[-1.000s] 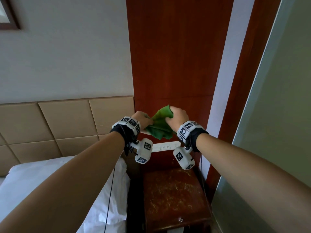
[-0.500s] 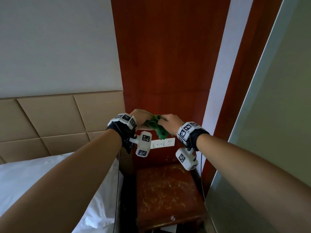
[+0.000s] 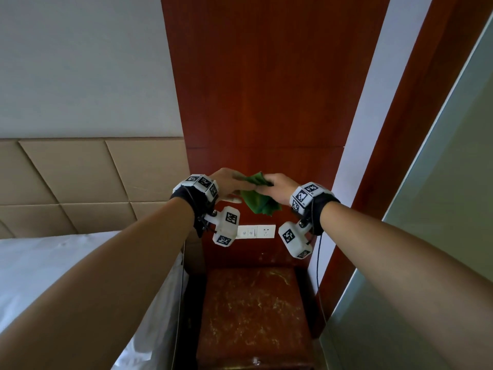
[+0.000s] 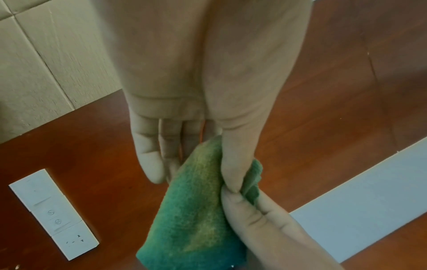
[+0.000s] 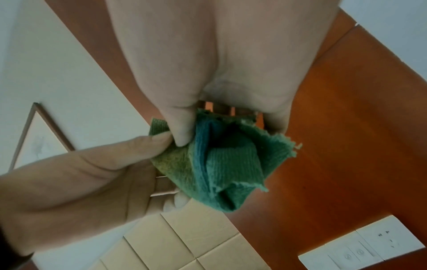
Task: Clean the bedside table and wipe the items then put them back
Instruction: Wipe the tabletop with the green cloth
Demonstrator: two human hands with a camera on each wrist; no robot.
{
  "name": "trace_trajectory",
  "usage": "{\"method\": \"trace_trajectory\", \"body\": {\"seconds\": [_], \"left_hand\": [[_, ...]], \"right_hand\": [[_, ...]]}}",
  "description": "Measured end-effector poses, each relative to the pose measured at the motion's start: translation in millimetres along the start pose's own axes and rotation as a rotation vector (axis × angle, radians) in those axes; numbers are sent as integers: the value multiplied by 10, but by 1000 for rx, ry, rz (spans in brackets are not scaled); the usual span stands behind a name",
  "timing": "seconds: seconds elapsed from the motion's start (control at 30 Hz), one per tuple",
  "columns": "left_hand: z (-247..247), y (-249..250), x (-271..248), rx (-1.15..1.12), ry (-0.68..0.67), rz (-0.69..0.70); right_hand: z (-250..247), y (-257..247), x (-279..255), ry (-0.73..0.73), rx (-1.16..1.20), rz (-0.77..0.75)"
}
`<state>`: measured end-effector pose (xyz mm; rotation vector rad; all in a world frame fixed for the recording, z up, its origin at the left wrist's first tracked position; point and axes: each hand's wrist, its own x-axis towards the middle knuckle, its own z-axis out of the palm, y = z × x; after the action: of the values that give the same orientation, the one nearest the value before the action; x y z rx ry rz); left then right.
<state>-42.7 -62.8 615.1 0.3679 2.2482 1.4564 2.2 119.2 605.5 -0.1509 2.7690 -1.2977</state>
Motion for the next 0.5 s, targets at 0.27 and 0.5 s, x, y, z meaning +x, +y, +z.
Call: {"method": "trace_trajectory", "body": {"seconds": [0.27, 0.5], "left_hand": [[120, -137, 346, 91, 129, 38], [266, -697, 849, 133, 124, -4]], "right_hand": [[-164, 256, 246, -161, -73, 0], [123, 765, 669, -185, -84, 91]]}}
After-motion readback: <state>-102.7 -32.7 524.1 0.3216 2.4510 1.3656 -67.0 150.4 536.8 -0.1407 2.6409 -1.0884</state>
